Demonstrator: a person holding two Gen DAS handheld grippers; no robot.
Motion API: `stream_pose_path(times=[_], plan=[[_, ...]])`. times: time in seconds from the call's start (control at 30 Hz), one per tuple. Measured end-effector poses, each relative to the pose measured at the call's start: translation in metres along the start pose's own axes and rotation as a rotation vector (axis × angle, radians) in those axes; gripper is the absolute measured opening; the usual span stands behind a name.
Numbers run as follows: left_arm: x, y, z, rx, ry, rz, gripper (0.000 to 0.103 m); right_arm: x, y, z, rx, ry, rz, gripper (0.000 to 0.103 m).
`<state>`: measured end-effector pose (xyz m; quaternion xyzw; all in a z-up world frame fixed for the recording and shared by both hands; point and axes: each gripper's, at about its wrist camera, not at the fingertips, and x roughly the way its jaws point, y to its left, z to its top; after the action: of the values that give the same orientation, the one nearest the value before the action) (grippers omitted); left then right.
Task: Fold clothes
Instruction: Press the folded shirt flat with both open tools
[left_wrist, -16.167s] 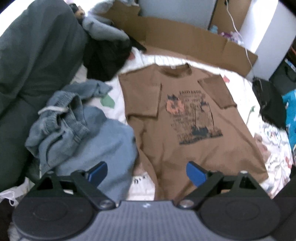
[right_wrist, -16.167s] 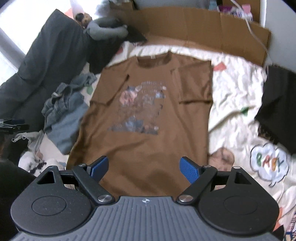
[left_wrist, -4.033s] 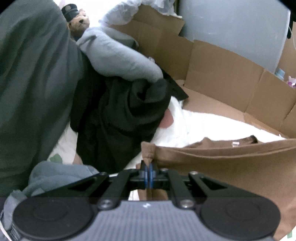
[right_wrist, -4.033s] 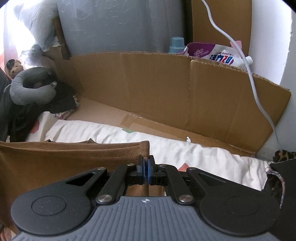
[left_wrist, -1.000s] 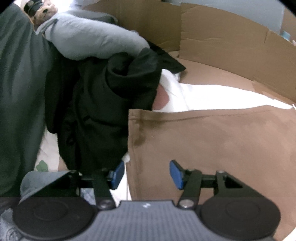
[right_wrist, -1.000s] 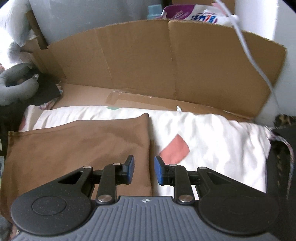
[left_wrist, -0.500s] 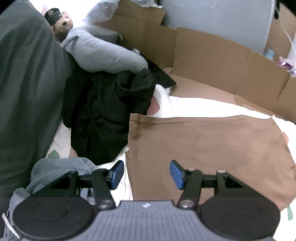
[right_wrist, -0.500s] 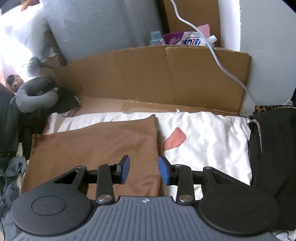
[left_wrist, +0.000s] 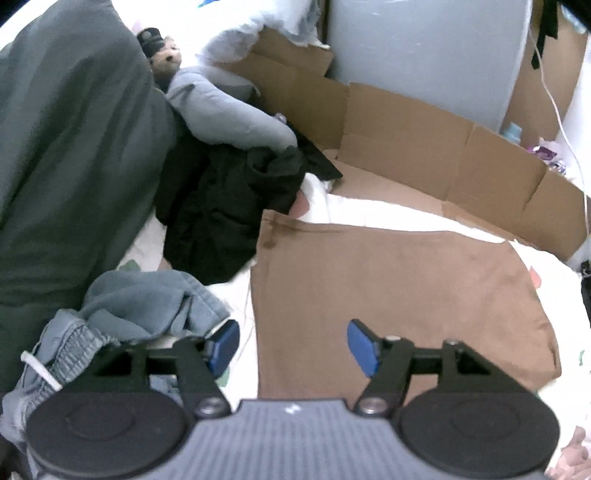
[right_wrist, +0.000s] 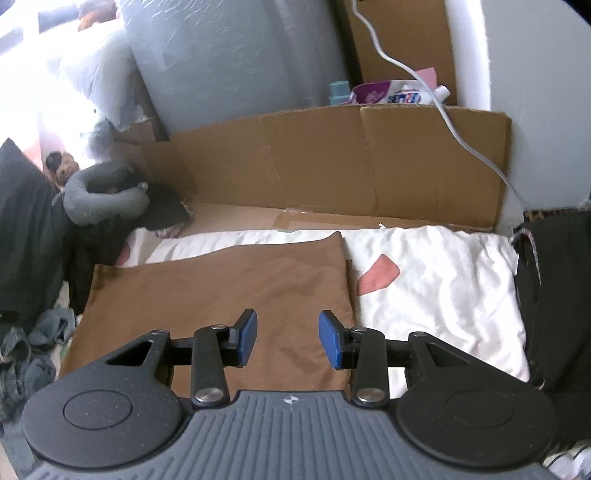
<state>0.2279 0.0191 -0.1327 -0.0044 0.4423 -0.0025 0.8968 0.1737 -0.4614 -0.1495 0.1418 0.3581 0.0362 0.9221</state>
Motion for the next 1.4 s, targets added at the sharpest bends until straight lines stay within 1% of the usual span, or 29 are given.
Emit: stream_pose_path(times=[0.07, 0.1, 0.2, 0.3, 0.4, 0.5, 0.57, 0.67, 0.77, 0.83, 0.9, 1.0, 1.1, 1.27, 1.3, 1.33, 1.37, 1.4], plan=[[0.003, -0.002, -0.008, 0.013, -0.012, 0.035, 0.07, -0.001, -0.007, -0.008, 0.041, -0.012, 0.003, 0.045], [0.006, -0.003, -0.012, 0.01, -0.012, 0.046, 0.07, 0.0, -0.01, -0.012, 0.038, -0.001, -0.001, 0.045], [0.019, -0.002, -0.029, -0.025, 0.0, 0.046, 0.069, 0.0, -0.021, -0.028, 0.025, 0.026, -0.028, 0.045], [0.028, 0.0, -0.044, -0.081, -0.012, 0.034, 0.068, -0.001, -0.033, -0.043, 0.022, 0.057, -0.052, 0.045], [0.032, -0.005, -0.051, -0.093, -0.032, 0.069, 0.068, -0.006, -0.044, -0.058, 0.004, 0.044, -0.062, 0.045], [0.031, -0.007, -0.06, -0.131, -0.037, 0.075, 0.068, -0.009, -0.053, -0.07, -0.008, 0.038, -0.078, 0.045], [0.029, -0.009, -0.068, -0.143, -0.039, 0.077, 0.068, -0.007, -0.055, -0.08, -0.029, 0.051, -0.07, 0.045], [0.032, -0.017, -0.083, -0.092, -0.047, 0.114, 0.068, -0.002, -0.058, -0.093, -0.057, 0.072, -0.072, 0.045], [0.042, -0.023, -0.096, -0.071, 0.013, 0.116, 0.068, 0.005, -0.064, -0.106, -0.05, 0.082, -0.063, 0.045], [0.047, -0.026, -0.102, -0.041, 0.039, 0.122, 0.068, 0.013, -0.063, -0.113, -0.056, 0.093, -0.039, 0.045], [0.051, -0.029, -0.106, -0.024, 0.049, 0.139, 0.068, 0.021, -0.06, -0.118, -0.077, 0.1, -0.021, 0.045], [0.058, -0.033, -0.108, -0.026, 0.064, 0.143, 0.067, 0.033, -0.053, -0.126, -0.12, 0.11, -0.006, 0.045], [0.065, -0.036, -0.11, -0.028, 0.078, 0.147, 0.067, 0.044, -0.055, -0.128, -0.125, 0.128, 0.002, 0.045], [0.075, -0.044, -0.113, -0.044, 0.096, 0.15, 0.067, 0.058, -0.06, -0.129, -0.087, 0.105, 0.024, 0.044], [0.076, -0.047, -0.114, -0.028, 0.097, 0.147, 0.067, 0.061, -0.059, -0.13, -0.097, 0.118, 0.038, 0.041], [0.078, -0.05, -0.116, -0.012, 0.098, 0.145, 0.067, 0.062, -0.057, -0.13, -0.119, 0.127, 0.057, 0.026], [0.079, -0.052, -0.117, 0.002, 0.099, 0.142, 0.067, 0.062, -0.053, -0.131, -0.157, 0.128, 0.067, 0.014], [0.079, -0.053, -0.118, -0.001, 0.1, 0.14, 0.067, 0.062, -0.052, -0.132, -0.187, 0.128, 0.058, 0.008]])
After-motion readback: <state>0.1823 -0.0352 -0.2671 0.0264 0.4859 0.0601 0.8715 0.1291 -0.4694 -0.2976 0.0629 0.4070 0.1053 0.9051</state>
